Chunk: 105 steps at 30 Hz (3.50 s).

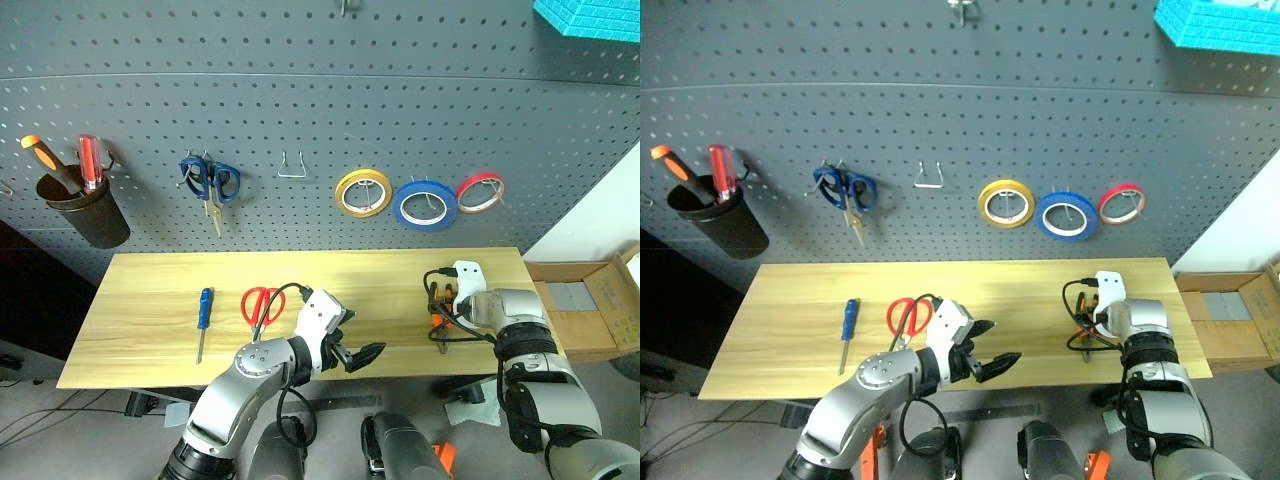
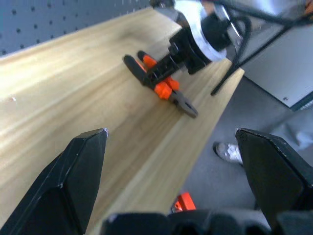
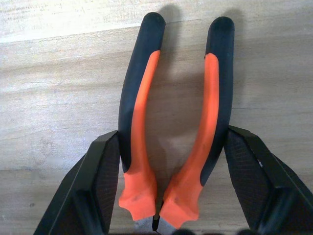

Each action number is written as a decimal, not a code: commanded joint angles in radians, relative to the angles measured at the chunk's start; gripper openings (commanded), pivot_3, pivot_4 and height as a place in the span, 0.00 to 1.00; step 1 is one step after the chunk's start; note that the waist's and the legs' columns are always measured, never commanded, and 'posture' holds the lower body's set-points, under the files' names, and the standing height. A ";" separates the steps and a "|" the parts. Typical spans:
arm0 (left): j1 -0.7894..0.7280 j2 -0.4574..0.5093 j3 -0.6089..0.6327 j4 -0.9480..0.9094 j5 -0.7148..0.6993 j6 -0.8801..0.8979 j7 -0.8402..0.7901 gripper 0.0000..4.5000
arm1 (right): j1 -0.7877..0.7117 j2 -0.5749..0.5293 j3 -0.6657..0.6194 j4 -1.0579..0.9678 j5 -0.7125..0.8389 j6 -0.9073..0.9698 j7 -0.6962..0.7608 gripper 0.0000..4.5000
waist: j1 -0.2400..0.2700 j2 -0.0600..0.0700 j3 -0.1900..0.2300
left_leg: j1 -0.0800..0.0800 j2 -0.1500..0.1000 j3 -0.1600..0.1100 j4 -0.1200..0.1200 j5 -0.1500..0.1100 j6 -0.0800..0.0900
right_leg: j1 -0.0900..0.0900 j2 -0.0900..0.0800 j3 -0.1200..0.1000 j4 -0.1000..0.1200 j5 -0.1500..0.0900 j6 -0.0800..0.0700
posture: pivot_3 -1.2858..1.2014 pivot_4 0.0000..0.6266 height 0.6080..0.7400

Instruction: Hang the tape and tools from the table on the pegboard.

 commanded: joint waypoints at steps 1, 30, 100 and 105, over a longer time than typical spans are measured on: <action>-0.012 -0.002 0.056 -0.036 -0.069 0.011 -0.022 1.00 | 0.129 -0.051 0.054 -0.373 0.042 0.009 0.086 0.60 | 0.004 0.004 -0.002 | -0.005 0.000 -0.001 0.001 0.000 0.000 | -0.005 0.000 -0.001 0.001 0.000 0.000 | 0.55 0.27 1.00; 0.014 0.098 0.624 -0.271 -0.363 0.102 0.331 1.00 | -0.168 0.230 0.267 -0.446 -0.012 -0.825 0.115 0.60 | 0.045 -0.011 -0.137 | -0.008 0.000 -0.002 0.005 0.004 -0.004 | -0.010 0.004 -0.001 0.005 0.007 -0.006 | 0.61 0.00 1.00; -0.189 0.147 0.539 -0.088 -0.241 0.112 0.274 1.00 | -0.509 0.374 0.171 0.609 -0.214 -1.463 -0.158 0.96 | 0.109 -0.001 -0.099 | -0.010 0.001 -0.006 0.002 0.004 -0.005 | -0.010 0.002 -0.006 0.005 0.008 -0.011 | 0.66 0.23 1.00; -0.191 0.135 0.520 -0.066 -0.224 0.094 0.271 1.00 | -0.439 0.349 0.166 0.492 -0.188 -1.436 -0.086 0.99 | 0.108 0.000 -0.098 | -0.010 0.001 -0.006 0.002 0.004 -0.005 | -0.010 0.001 -0.007 0.006 0.008 -0.011 | 0.65 0.23 1.00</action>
